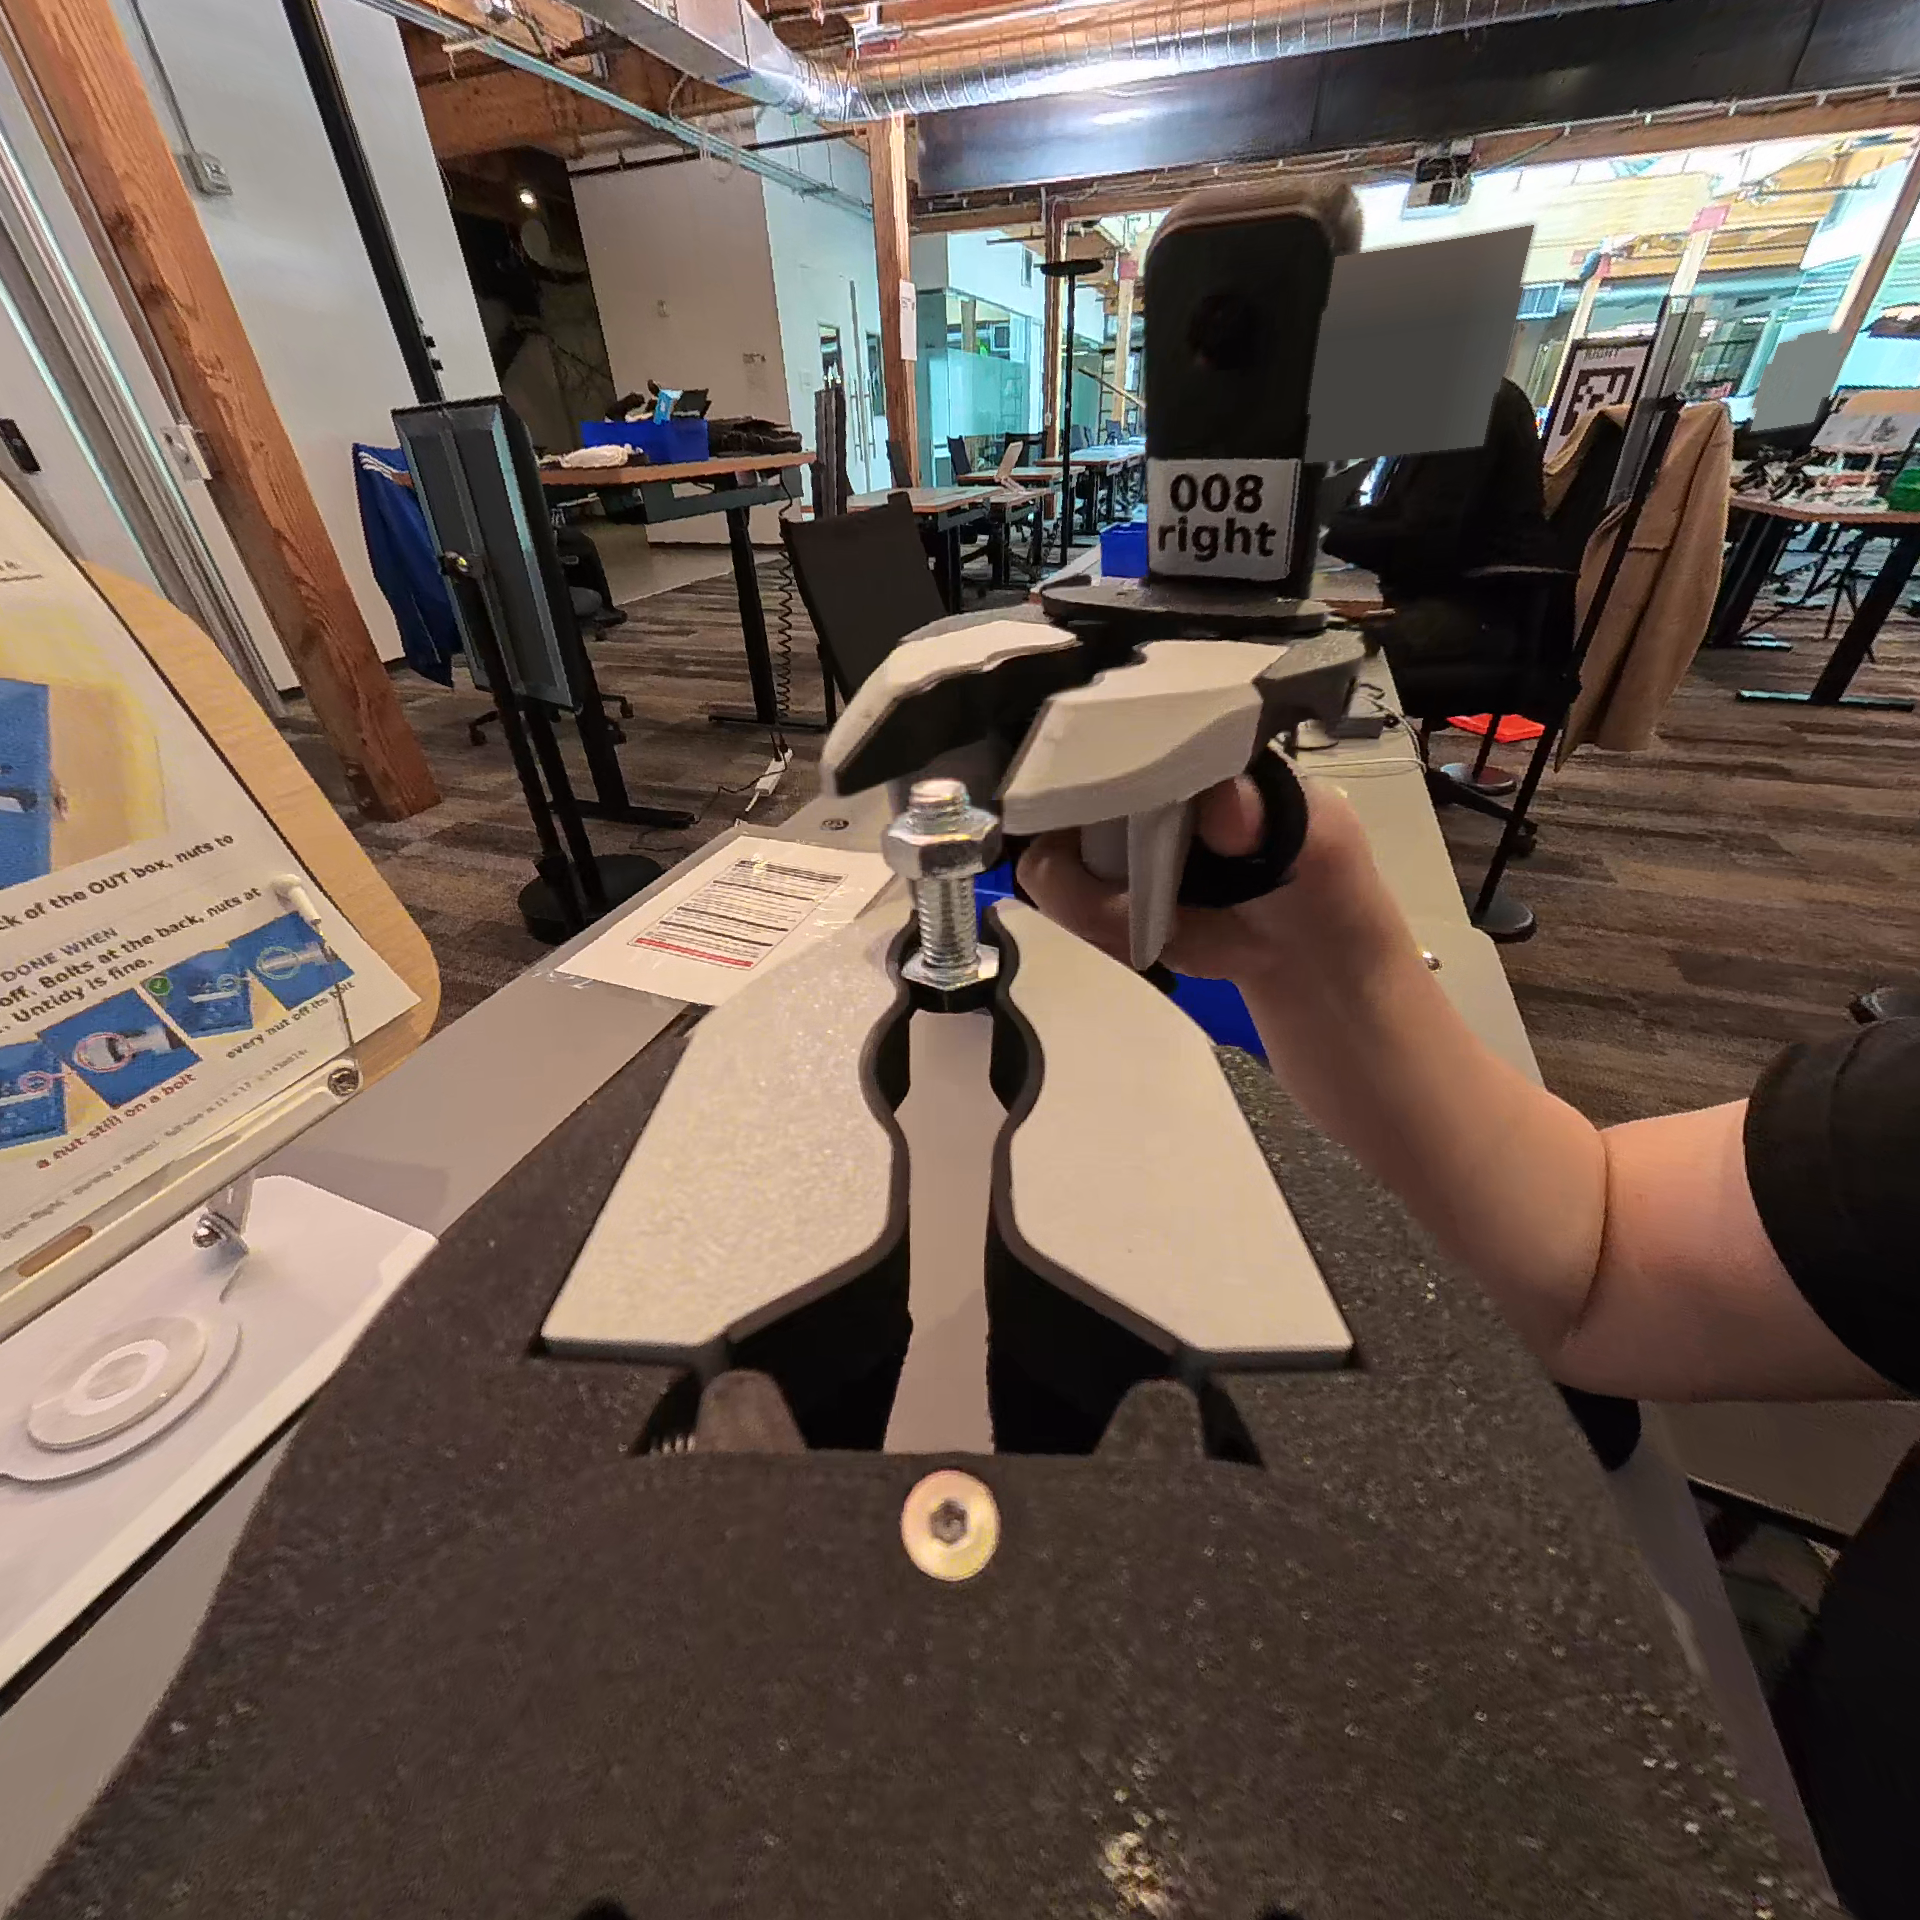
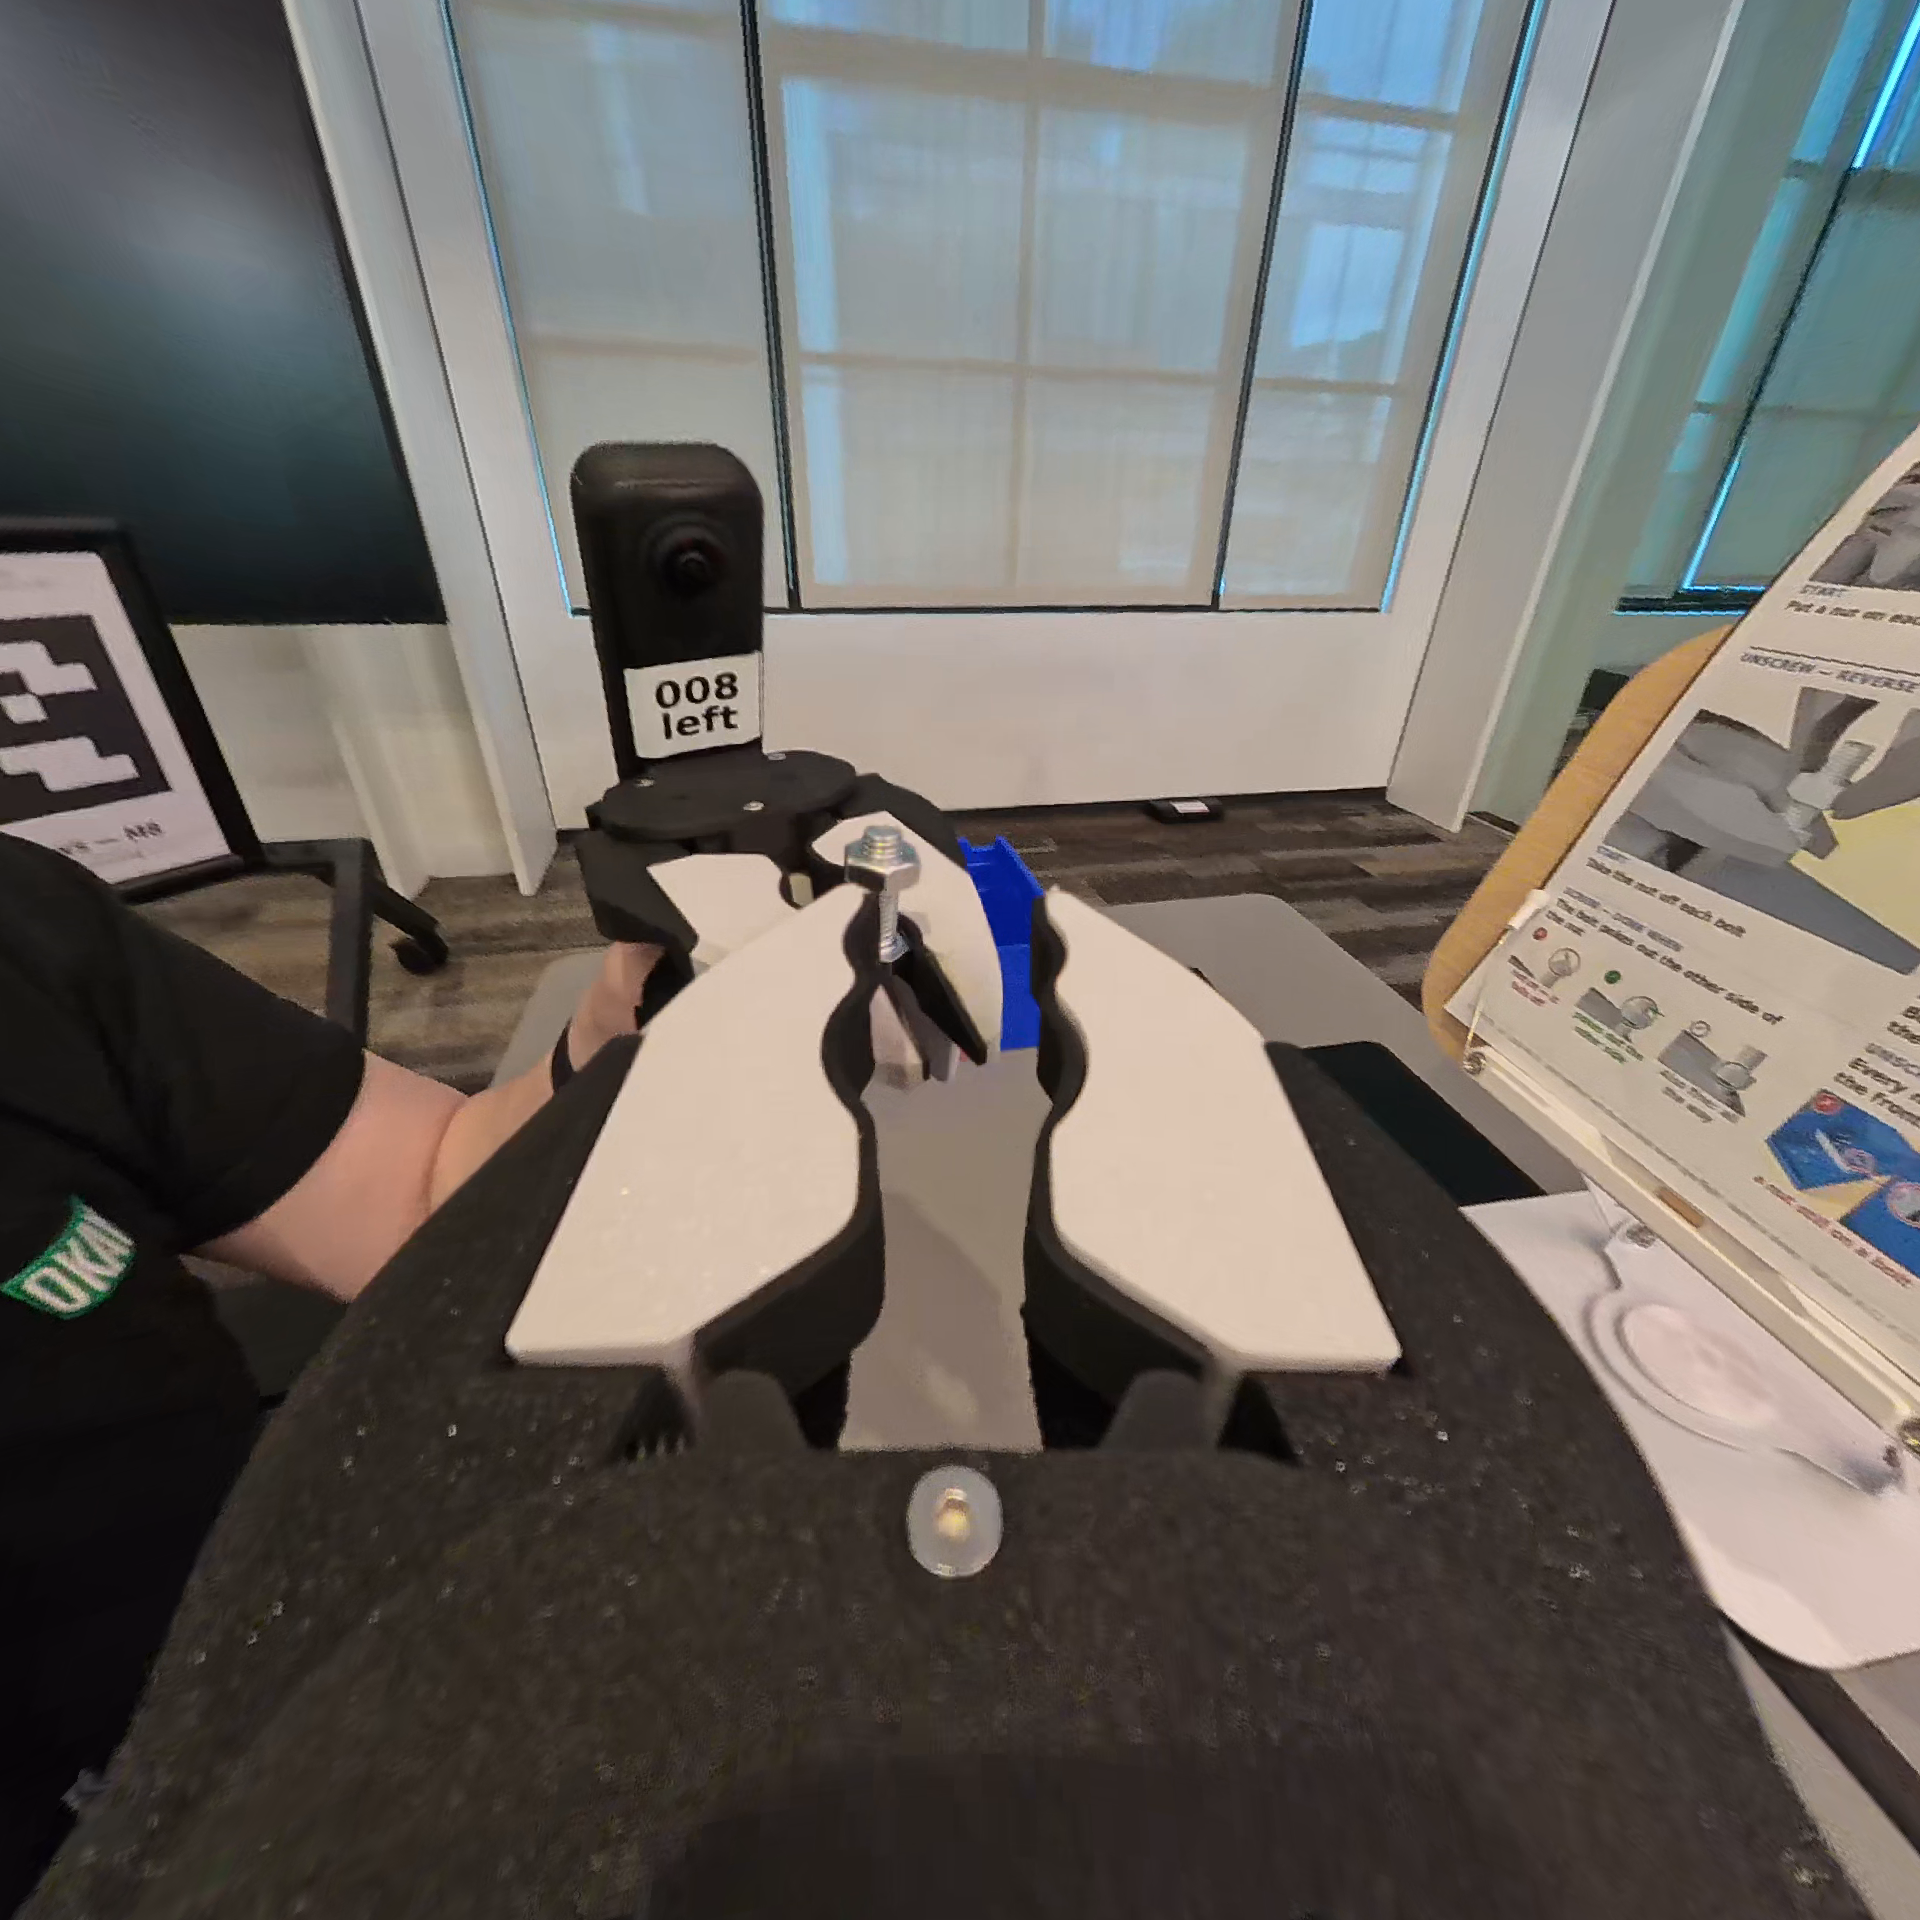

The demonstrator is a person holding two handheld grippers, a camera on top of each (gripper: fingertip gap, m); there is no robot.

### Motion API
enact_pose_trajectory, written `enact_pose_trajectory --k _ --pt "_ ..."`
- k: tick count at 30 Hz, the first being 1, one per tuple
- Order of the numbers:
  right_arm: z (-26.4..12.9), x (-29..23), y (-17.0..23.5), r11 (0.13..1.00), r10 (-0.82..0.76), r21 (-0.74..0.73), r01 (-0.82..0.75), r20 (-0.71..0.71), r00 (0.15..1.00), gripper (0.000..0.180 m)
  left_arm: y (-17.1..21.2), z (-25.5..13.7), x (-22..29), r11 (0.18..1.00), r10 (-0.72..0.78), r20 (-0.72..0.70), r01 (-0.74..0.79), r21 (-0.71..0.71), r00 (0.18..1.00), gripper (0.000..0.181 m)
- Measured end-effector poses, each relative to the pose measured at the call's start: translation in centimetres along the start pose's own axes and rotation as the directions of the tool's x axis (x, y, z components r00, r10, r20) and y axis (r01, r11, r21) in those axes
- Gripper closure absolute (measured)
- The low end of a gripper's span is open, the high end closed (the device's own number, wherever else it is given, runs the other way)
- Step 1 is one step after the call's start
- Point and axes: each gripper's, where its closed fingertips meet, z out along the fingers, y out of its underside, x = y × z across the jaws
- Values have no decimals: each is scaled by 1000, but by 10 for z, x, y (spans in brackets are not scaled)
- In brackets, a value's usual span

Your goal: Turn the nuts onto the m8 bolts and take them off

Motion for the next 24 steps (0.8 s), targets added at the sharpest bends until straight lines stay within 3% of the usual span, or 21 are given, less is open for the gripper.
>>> enact_pose_trajectory --k 8,12,17,20,24 --pt "10 -3 6 1000 -13 -26 13 -3 1000 146 2 3 1 1000 27 15 -27 -13 1000 170" --pt "-3 11 0 1000 16 23 -15 -34 999 152 -1 0 1 1000 15 2 -15 -2 1000 171" --pt "10 -17 -2 1000 -5 25 3 89 996 149 1 1 0 1000 19 8 -19 -7 1000 171" --pt "14 -10 3 998 -59 -9 59 9 998 151 1 2 3 1000 28 2 -28 -10 1000 171" --pt "5 -5 0 999 29 17 -30 55 998 150 1 2 3 1000 30 5 -30 -9 1000 171"
